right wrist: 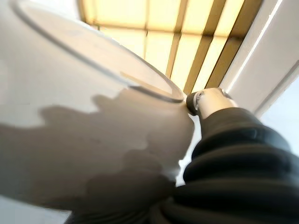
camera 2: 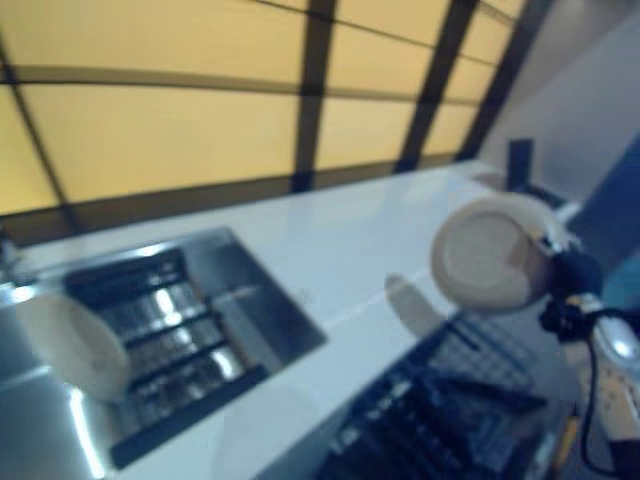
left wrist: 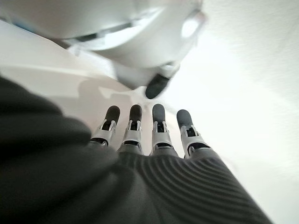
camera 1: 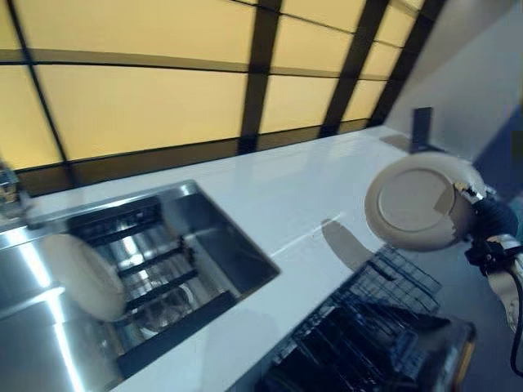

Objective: Take plates into dishwasher

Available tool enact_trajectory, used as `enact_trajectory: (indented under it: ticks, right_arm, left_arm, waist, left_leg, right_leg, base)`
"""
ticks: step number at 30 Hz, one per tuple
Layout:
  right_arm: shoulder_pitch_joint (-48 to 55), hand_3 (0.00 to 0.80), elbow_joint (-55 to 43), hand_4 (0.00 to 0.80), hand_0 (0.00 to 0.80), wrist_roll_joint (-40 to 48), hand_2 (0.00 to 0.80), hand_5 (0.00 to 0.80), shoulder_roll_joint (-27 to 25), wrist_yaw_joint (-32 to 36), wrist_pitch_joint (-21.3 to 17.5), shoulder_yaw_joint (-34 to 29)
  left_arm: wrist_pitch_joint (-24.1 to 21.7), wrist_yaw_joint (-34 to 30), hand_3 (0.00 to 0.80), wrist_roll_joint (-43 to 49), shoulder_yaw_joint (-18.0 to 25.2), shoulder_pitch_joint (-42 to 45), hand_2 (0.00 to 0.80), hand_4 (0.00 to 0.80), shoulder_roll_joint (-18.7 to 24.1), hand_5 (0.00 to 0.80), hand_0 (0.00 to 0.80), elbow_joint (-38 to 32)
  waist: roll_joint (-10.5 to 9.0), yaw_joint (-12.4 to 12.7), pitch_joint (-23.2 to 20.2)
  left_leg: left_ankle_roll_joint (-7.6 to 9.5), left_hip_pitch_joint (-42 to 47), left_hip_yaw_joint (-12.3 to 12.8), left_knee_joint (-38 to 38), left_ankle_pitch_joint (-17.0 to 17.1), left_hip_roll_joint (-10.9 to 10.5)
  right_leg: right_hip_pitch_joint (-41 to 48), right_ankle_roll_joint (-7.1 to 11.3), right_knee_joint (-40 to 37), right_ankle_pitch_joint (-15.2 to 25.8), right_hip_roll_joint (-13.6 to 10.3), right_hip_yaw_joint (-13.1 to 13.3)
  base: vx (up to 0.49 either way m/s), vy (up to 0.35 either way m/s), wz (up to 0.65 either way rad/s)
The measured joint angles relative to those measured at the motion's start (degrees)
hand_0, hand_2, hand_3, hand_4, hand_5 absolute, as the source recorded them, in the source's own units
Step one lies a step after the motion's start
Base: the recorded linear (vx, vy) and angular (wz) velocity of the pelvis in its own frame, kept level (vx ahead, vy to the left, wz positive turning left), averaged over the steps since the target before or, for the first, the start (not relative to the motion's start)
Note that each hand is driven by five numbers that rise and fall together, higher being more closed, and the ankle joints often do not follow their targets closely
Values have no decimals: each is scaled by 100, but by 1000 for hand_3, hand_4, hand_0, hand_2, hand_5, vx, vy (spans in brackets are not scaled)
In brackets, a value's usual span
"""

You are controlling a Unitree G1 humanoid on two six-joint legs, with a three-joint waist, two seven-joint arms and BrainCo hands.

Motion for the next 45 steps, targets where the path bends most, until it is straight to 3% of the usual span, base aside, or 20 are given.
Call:
enact_trajectory:
  ticks: [1,2,3,5,8,11,16,25,30,40,45]
  right_arm:
    - [-1,800,0,800,800,-8,800,800,-7,67,-28,97]
    - [3,800,-43,800,800,-53,800,800,-8,107,-28,149]
    - [7,800,-67,800,800,-93,800,800,-43,131,-32,152]
    - [18,800,-96,800,800,-316,800,800,-141,83,-35,156]
    - [17,800,-98,800,800,-790,800,800,-198,66,-40,159]
    - [15,800,-89,800,800,-1371,800,800,-187,111,-6,433]
    - [21,800,-91,800,800,-2107,800,800,163,364,34,942]
    - [448,800,-101,800,800,-3143,800,800,811,586,58,1272]
    - [703,800,-101,800,800,-3463,800,800,982,578,31,1274]
    - [820,800,-100,800,800,-4217,800,800,1163,373,-126,1294]
    - [910,800,-92,800,800,-4968,800,800,1257,140,-265,1683]
  left_arm:
    - [-5,64,0,10,70,-88,0,0,32,0,0,-26]
    - [-15,114,0,20,175,-174,0,0,46,0,0,-19]
    - [-33,141,0,31,214,-277,0,0,33,0,0,-22]
    - [-238,150,0,32,196,-436,0,0,-63,0,0,-148]
    - [-444,120,0,24,192,-566,0,0,-324,0,0,-335]
    - [-567,43,0,11,146,-611,0,0,-737,0,0,-391]
    - [-558,22,0,14,23,-603,0,0,-839,0,0,-392]
    - [-360,164,0,24,37,-654,0,0,-747,0,0,-257]
    - [-355,222,0,7,37,-635,0,0,-744,0,0,-204]
    - [-328,270,0,20,42,-670,0,0,-762,0,0,-294]
    - [-230,270,0,30,35,-658,0,0,-776,0,0,-466]
  waist:
    - [1,19,-6]
    - [-6,60,-5]
    - [36,-60,-2]
    - [255,-160,13]
    - [474,-238,148]
    - [787,-348,308]
    - [881,-313,405]
    - [1037,-260,490]
    - [1077,-143,513]
    - [1122,-152,538]
    - [1122,-105,538]
  left_leg:
    - [-6,-14,9,135,5,164]
    - [-36,-163,-27,343,-10,321]
    - [-85,-306,-146,469,4,454]
    - [-307,-527,-309,557,219,713]
    - [-381,-607,-350,473,304,600]
    - [-456,-497,-511,198,384,526]
    - [-460,-441,-986,-2,346,328]
    - [-326,-292,-1299,-78,246,-65]
    - [-302,-297,-1383,-60,230,-147]
    - [-265,-286,-1459,-22,194,-196]
    - [-265,-284,-1459,-20,194,-192]
  right_leg:
    - [31,-34,-192,-9,183,-85]
    - [11,-244,-226,-139,298,-121]
    - [-15,-552,-223,-296,409,-157]
    - [-158,-729,-209,-238,680,-151]
    - [-197,-847,-180,-200,796,-182]
    - [-229,-844,-143,-201,854,-175]
    - [-413,-781,-41,-157,744,113]
    - [-171,-542,-163,-125,390,127]
    - [-110,-508,-179,-157,337,132]
    - [-33,-452,-217,-156,271,136]
    - [-30,-463,-217,-148,272,135]
  base:
    - [-230,-577,-73]
    - [-304,-491,-49]
    - [-263,-329,-7]
    - [-287,-235,4]
    - [-165,-95,5]
    - [-123,-32,3]
    - [-44,34,-21]
    - [9,69,7]
    - [-10,24,11]
    - [1,5,3]
    - [0,0,0]
